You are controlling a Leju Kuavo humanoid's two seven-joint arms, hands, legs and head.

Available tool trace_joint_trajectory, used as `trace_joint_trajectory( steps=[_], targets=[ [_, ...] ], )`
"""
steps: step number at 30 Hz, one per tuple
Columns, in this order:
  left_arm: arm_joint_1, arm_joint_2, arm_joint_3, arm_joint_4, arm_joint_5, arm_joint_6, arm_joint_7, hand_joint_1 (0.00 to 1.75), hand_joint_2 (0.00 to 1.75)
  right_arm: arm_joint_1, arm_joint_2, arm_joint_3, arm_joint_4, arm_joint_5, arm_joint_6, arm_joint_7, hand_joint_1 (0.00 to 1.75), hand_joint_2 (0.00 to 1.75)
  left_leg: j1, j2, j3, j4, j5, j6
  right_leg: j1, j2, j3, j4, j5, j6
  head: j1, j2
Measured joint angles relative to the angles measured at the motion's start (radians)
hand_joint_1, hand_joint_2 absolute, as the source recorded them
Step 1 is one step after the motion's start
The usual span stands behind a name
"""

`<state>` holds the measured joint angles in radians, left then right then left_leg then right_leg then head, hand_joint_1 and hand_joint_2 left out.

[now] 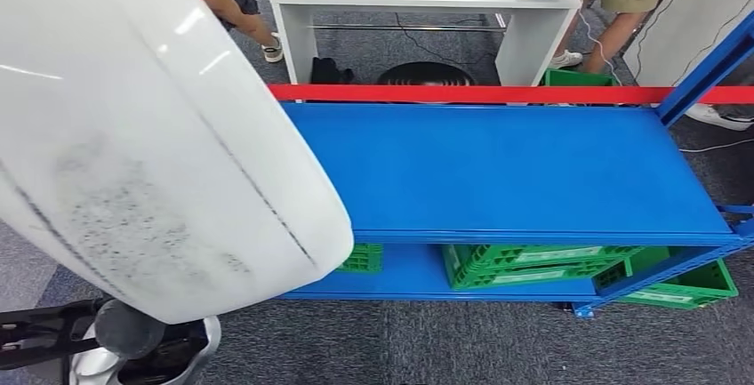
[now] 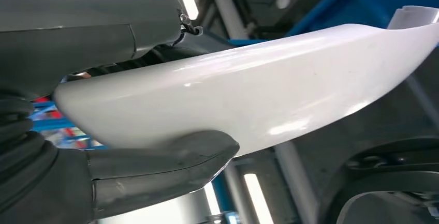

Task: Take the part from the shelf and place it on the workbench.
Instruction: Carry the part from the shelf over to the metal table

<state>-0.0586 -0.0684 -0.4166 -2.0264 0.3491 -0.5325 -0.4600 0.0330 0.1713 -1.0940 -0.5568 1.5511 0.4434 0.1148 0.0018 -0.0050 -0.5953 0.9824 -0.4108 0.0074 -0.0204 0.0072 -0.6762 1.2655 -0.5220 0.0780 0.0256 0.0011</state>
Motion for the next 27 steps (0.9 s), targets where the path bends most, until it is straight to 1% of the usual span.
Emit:
trace_joint_trajectory(
  steps=[1, 2, 3, 4, 5, 6, 7, 8, 9, 10, 11, 12, 13, 14, 15, 16, 17, 18, 19, 20, 21, 22, 23, 24, 25, 26, 27],
  targets=[
    [0.001, 0.002, -0.001, 0.001, -0.005, -0.001, 0.006, 1.75, 1.75, -0.002, 0.0, 0.0, 0.0, 0.0, -0.004, -0.002, 0.0, 0.0, 0.001, 0.0, -0.01, 0.002, 0.008, -0.005, -0.001, 0.0, 0.051, -0.061, 0.021, 0.002, 0.0, 0.0],
    [0.003, 0.003, -0.001, 0.002, -0.01, -0.002, 0.011, 1.75, 1.75, -0.006, 0.001, 0.001, 0.001, 0.0, -0.009, -0.002, 0.0, 0.0, -0.001, 0.0, -0.018, 0.004, 0.015, -0.01, -0.002, 0.001, 0.108, -0.135, 0.028, 0.004, 0.001, 0.0],
    [0.004, 0.004, -0.003, 0.003, -0.013, -0.003, 0.014, 1.75, 1.75, -0.01, 0.003, 0.001, 0.002, 0.0, -0.012, -0.002, 0.0, 0.0, -0.002, 0.0, -0.023, 0.007, 0.021, -0.016, -0.002, 0.003, 0.15, -0.195, 0.027, 0.002, 0.0, 0.0],
    [0.004, 0.005, -0.004, 0.003, -0.015, -0.003, 0.016, 1.75, 1.75, -0.013, 0.004, 0.002, 0.002, 0.0, -0.014, -0.002, 0.0, 0.0, -0.004, -0.001, -0.025, 0.009, 0.028, -0.022, -0.002, 0.005, 0.173, -0.234, 0.019, -0.002, -0.001, 0.0],
    [0.005, 0.005, -0.005, 0.004, -0.016, -0.004, 0.017, 1.75, 1.75, -0.015, 0.006, 0.003, 0.003, 0.0, -0.015, -0.003, 0.0, 0.0, -0.006, -0.001, -0.027, 0.009, 0.034, -0.028, 0.0, 0.007, 0.179, -0.249, 0.013, -0.009, -0.002, 0.0],
    [0.005, 0.005, -0.007, 0.005, -0.016, -0.004, 0.018, 1.75, 1.75, -0.015, 0.007, 0.003, 0.004, 0.0, -0.016, -0.003, 0.0, 0.0, -0.005, -0.001, -0.027, 0.008, 0.041, -0.033, 0.001, 0.007, 0.171, -0.247, 0.017, -0.021, -0.003, 0.0],
    [0.006, 0.006, -0.008, 0.005, -0.017, -0.005, 0.018, 1.75, 1.75, -0.015, 0.007, 0.003, 0.005, 0.0, -0.016, -0.002, 0.0, 0.0, -0.004, -0.001, -0.029, 0.009, 0.041, -0.038, 0.001, 0.005, 0.163, -0.248, 0.022, -0.032, -0.003, 0.0],
    [0.007, 0.006, -0.008, 0.005, -0.017, -0.005, 0.018, 1.75, 1.75, -0.015, 0.008, 0.003, 0.006, 0.0, -0.016, -0.002, 0.0, 0.0, -0.003, -0.001, -0.035, 0.017, 0.025, -0.043, 0.001, 0.003, 0.157, -0.247, 0.03, -0.044, -0.005, 0.0],
    [0.007, 0.007, -0.009, 0.006, -0.017, -0.005, 0.018, 1.75, 1.75, -0.015, 0.008, 0.003, 0.006, 0.0, -0.016, -0.002, 0.0, 0.0, -0.002, -0.001, -0.046, 0.044, -0.009, -0.048, 0.0, 0.001, 0.147, -0.248, 0.04, -0.054, -0.007, 0.0],
    [0.007, 0.008, -0.01, 0.006, -0.016, -0.005, 0.018, 1.75, 1.75, -0.016, 0.008, 0.003, 0.006, 0.0, -0.017, -0.002, 0.0, 0.0, -0.002, -0.001, -0.063, 0.091, -0.058, -0.052, 0.0, -0.001, 0.135, -0.248, 0.051, -0.061, -0.009, 0.0],
    [0.008, 0.009, -0.01, 0.006, -0.016, -0.005, 0.018, 1.75, 1.75, -0.016, 0.008, 0.003, 0.006, 0.0, -0.017, -0.002, 0.0, 0.0, -0.002, -0.001, -0.083, 0.157, -0.111, -0.055, 0.001, -0.001, 0.121, -0.247, 0.064, -0.065, -0.011, 0.0],
    [0.008, 0.01, -0.011, 0.007, -0.016, -0.005, 0.018, 1.75, 1.75, -0.015, 0.008, 0.003, 0.006, 0.0, -0.017, -0.002, 0.0, 0.0, -0.002, -0.001, -0.1, 0.225, -0.151, -0.056, 0.003, -0.002, 0.105, -0.246, 0.076, -0.066, -0.011, 0.0],
    [0.008, 0.011, -0.011, 0.007, -0.016, -0.005, 0.018, 1.75, 1.75, -0.015, 0.008, 0.003, 0.006, 0.0, -0.017, -0.002, 0.0, 0.0, -0.002, -0.001, -0.108, 0.276, -0.167, -0.056, 0.004, -0.003, 0.089, -0.246, 0.087, -0.067, -0.012, 0.0],
    [0.008, 0.011, -0.012, 0.008, -0.016, -0.005, 0.018, 1.75, 1.75, -0.014, 0.008, 0.003, 0.006, 0.0, -0.017, -0.002, 0.0, 0.0, -0.002, -0.001, -0.102, 0.299, -0.161, -0.054, 0.006, -0.004, 0.074, -0.245, 0.098, -0.066, -0.012, 0.0],
    [0.008, 0.012, -0.012, 0.008, -0.016, -0.005, 0.018, 1.75, 1.75, -0.014, 0.008, 0.003, 0.006, 0.0, -0.017, -0.002, 0.0, 0.0, -0.002, -0.001, -0.079, 0.285, -0.138, -0.05, 0.008, -0.005, 0.06, -0.245, 0.109, -0.066, -0.012, 0.0],
    [0.008, 0.013, -0.013, 0.008, -0.016, -0.005, 0.018, 1.75, 1.75, -0.014, 0.008, 0.003, 0.006, 0.0, -0.017, -0.002, 0.0, 0.0, -0.003, -0.001, -0.038, 0.239, -0.111, -0.044, 0.009, -0.004, 0.047, -0.245, 0.119, -0.064, -0.012, 0.0],
    [0.007, 0.013, -0.014, 0.008, -0.017, -0.005, 0.018, 1.75, 1.75, -0.015, 0.009, 0.003, 0.006, 0.0, -0.017, -0.002, 0.0, 0.0, -0.005, -0.001, 0.017, 0.171, -0.094, -0.037, 0.011, -0.004, 0.037, -0.245, 0.129, -0.062, -0.012, 0.0],
    [0.007, 0.013, -0.015, 0.008, -0.017, -0.005, 0.019, 1.75, 1.75, -0.015, 0.01, 0.003, 0.006, 0.0, -0.018, -0.003, 0.0, 0.0, -0.008, -0.001, 0.072, 0.095, -0.092, -0.03, 0.013, -0.003, 0.029, -0.244, 0.139, -0.059, -0.012, 0.0],
    [0.006, 0.013, -0.016, 0.008, -0.017, -0.006, 0.022, 1.75, 1.75, -0.015, 0.01, 0.003, 0.006, 0.0, -0.02, -0.003, 0.0, 0.0, -0.01, -0.001, 0.112, 0.035, -0.098, -0.025, 0.014, -0.003, 0.024, -0.244, 0.149, -0.055, -0.011, 0.0],
    [0.006, 0.013, -0.017, 0.009, -0.02, -0.007, 0.029, 1.75, 1.75, -0.015, 0.011, 0.003, 0.007, 0.0, -0.023, -0.003, 0.0, 0.0, -0.013, -0.001, 0.134, -0.003, -0.105, -0.02, 0.013, -0.003, 0.021, -0.246, 0.159, -0.049, -0.012, 0.0],
    [0.006, 0.013, -0.017, 0.01, -0.023, -0.009, 0.038, 1.75, 1.75, -0.014, 0.011, 0.003, 0.008, 0.0, -0.025, -0.003, 0.0, 0.0, -0.015, -0.002, 0.137, -0.02, -0.104, -0.016, 0.013, -0.003, 0.019, -0.25, 0.17, -0.043, -0.011, 0.0],
    [0.005, 0.013, -0.018, 0.013, -0.027, -0.012, 0.048, 1.75, 1.75, -0.013, 0.01, 0.003, 0.008, 0.0, -0.028, -0.004, 0.0, 0.0, -0.015, -0.001, 0.128, -0.022, -0.095, -0.011, 0.011, -0.003, 0.016, -0.254, 0.178, -0.037, -0.012, 0.0],
    [0.003, 0.013, -0.02, 0.017, -0.032, -0.015, 0.057, 1.75, 1.75, -0.012, 0.009, 0.003, 0.009, 0.0, -0.028, -0.004, 0.0, 0.0, -0.014, 0.0, 0.119, -0.024, -0.084, -0.004, 0.009, -0.003, 0.009, -0.251, 0.17, -0.031, -0.013, 0.0],
    [0.001, 0.013, -0.023, 0.022, -0.037, -0.019, 0.064, 1.75, 1.75, -0.009, 0.008, 0.003, 0.009, 0.0, -0.027, -0.005, 0.0, 0.0, -0.012, 0.002, 0.108, -0.026, -0.071, 0.003, 0.009, -0.003, -0.001, -0.232, 0.143, -0.026, -0.011, 0.0],
    [-0.003, 0.013, -0.027, 0.028, -0.04, -0.023, 0.069, 1.75, 1.75, -0.007, 0.007, 0.003, 0.01, 0.0, -0.024, -0.008, 0.0, 0.0, -0.01, 0.003, 0.095, -0.027, -0.058, 0.008, 0.008, -0.003, -0.015, -0.192, 0.098, -0.021, -0.01, 0.0],
    [-0.007, 0.013, -0.033, 0.035, -0.043, -0.026, 0.071, 1.75, 1.75, -0.006, 0.005, 0.003, 0.01, 0.0, -0.017, -0.014, 0.0, 0.0, -0.01, 0.004, 0.081, -0.026, -0.046, 0.011, 0.008, -0.003, -0.031, -0.132, 0.043, -0.018, -0.008, 0.0],
    [-0.012, 0.013, -0.037, 0.044, -0.044, -0.028, 0.072, 1.75, 1.75, -0.005, 0.003, 0.003, 0.009, 0.0, -0.009, -0.024, 0.0, 0.0, -0.01, 0.004, 0.066, -0.026, -0.034, 0.012, 0.008, -0.003, -0.045, -0.063, -0.001, -0.014, -0.006, 0.0]
  ],
)
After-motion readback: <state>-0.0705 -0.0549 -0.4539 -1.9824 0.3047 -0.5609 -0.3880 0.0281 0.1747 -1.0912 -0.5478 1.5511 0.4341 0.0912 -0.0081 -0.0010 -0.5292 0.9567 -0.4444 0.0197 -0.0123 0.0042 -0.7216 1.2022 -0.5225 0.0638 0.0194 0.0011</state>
